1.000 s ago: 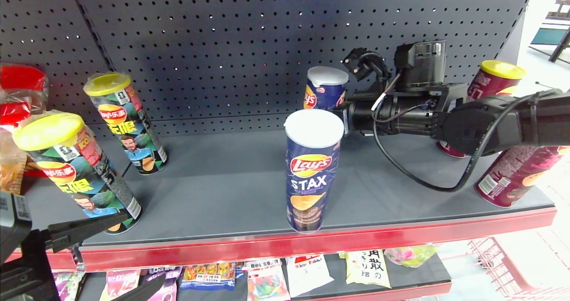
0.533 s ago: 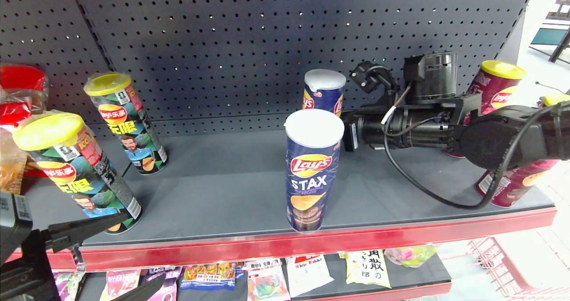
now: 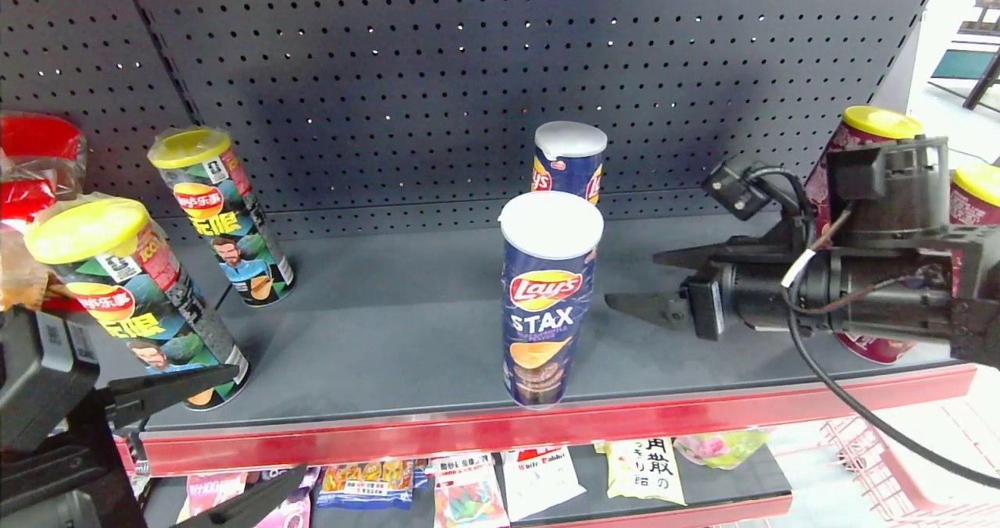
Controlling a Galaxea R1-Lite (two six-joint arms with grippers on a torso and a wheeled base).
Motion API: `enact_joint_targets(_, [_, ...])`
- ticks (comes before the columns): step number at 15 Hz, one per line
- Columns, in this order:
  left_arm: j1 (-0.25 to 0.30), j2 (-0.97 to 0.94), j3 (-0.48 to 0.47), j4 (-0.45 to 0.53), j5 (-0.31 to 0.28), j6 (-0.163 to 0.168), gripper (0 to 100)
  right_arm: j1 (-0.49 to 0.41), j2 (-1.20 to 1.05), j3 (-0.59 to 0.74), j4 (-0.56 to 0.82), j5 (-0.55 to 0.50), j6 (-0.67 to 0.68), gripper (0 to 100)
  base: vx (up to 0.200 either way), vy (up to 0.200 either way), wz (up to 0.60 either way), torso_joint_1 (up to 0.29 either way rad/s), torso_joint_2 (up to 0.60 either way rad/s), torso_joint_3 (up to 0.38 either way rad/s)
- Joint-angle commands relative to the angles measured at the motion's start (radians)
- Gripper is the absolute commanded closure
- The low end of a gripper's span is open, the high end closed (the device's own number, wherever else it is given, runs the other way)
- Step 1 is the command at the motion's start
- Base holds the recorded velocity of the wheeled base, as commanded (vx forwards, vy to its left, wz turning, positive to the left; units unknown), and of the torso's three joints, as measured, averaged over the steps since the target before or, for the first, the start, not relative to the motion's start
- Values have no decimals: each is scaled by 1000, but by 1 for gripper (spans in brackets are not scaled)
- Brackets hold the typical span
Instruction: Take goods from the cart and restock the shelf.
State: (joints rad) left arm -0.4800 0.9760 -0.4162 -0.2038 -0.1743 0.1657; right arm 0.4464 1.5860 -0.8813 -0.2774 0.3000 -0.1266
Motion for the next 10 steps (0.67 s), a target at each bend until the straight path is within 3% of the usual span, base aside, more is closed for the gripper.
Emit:
enact_joint_targets(1, [0, 127, -47, -34, 7, 3, 0, -9, -294, 242, 4, -7, -4, 0, 0, 0, 0, 0, 0, 0])
enact_joint_targets(3, [-5, 216, -55, -109, 41, 5, 0, -18, -445, 358, 7, -15, -5, 0, 0, 0, 0, 0, 0, 0])
enact_joint_targets(6, [-34, 360, -56, -264, 36, 1, 0, -90, -702, 504, 9, -65, -5, 0, 0, 0, 0, 0, 0, 0])
enact_joint_targets(8, [-63, 425, -78, -279, 33, 0, 0, -144, -824, 553, 12, -122, -2, 0, 0, 0, 0, 0, 0, 0])
enact_joint_targets(10, [-78, 523, -156, -281, 30, -2, 0, -239, -963, 555, 121, -156, 8, 0, 0, 0, 0, 0, 0, 0])
